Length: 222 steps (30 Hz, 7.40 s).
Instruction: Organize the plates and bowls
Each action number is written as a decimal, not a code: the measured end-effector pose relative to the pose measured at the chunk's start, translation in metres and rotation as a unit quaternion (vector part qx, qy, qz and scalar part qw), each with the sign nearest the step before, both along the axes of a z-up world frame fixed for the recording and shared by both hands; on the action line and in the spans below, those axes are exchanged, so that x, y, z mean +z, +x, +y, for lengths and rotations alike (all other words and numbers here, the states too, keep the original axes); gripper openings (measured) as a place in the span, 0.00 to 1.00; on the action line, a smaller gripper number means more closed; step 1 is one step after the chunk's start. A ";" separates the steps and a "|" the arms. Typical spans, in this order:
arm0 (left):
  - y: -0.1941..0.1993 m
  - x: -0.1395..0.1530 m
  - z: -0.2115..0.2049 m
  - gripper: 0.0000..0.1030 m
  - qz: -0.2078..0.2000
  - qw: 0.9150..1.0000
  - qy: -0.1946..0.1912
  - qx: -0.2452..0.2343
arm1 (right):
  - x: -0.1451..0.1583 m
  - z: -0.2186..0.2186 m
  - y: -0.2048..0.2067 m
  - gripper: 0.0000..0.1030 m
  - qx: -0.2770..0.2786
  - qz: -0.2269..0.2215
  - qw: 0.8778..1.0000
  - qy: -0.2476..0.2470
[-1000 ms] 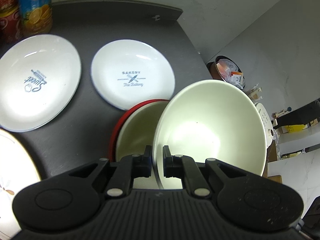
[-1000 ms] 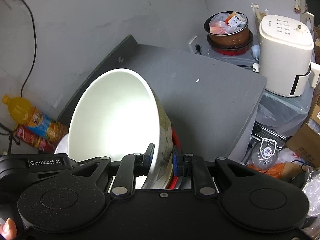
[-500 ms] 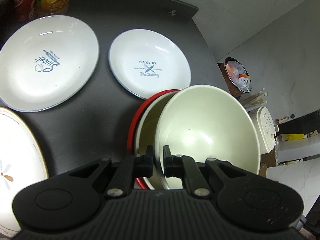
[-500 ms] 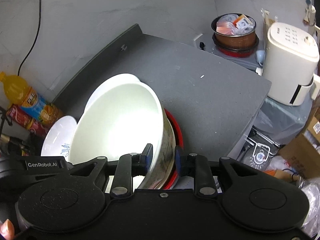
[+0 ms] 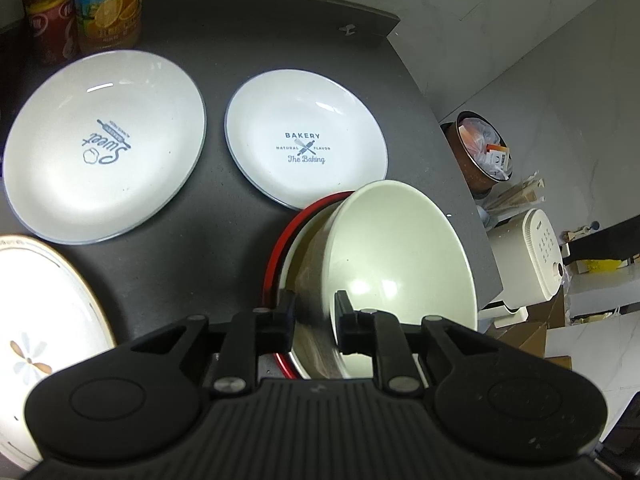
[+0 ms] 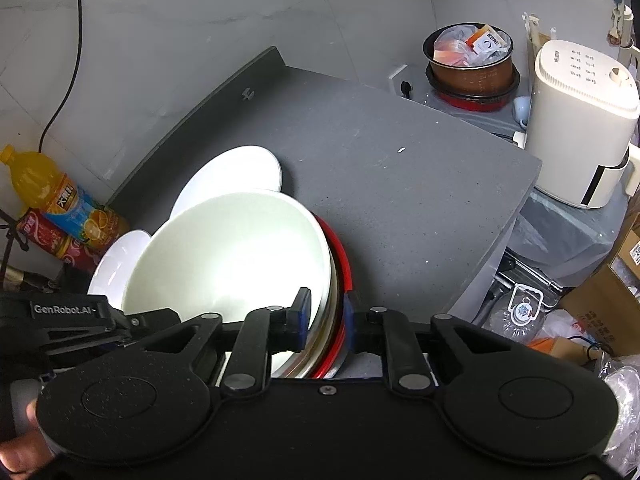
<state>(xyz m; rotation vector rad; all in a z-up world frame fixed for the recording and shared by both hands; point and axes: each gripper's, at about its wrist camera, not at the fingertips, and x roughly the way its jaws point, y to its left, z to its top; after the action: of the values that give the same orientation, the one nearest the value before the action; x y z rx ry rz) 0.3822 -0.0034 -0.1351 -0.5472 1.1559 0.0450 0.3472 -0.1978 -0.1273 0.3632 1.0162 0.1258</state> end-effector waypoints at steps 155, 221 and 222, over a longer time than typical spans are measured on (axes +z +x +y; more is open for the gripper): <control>-0.041 -0.093 0.224 0.15 -0.001 0.886 -0.042 0.461 | -0.074 0.283 0.188 0.23 0.388 0.097 0.913 -0.076; -0.199 -0.039 0.263 0.03 -0.067 0.959 -0.094 0.259 | -0.014 0.201 0.006 0.07 0.247 0.060 0.964 0.071; -0.204 -0.041 0.264 0.03 -0.066 0.959 -0.095 0.259 | -0.016 0.204 0.002 0.07 0.249 0.061 0.964 0.070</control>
<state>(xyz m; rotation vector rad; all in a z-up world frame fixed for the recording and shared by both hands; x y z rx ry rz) 0.1781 0.2603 -0.1760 -0.9994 0.8668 0.3464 0.3491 0.0057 -0.1430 0.2381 1.2081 0.6387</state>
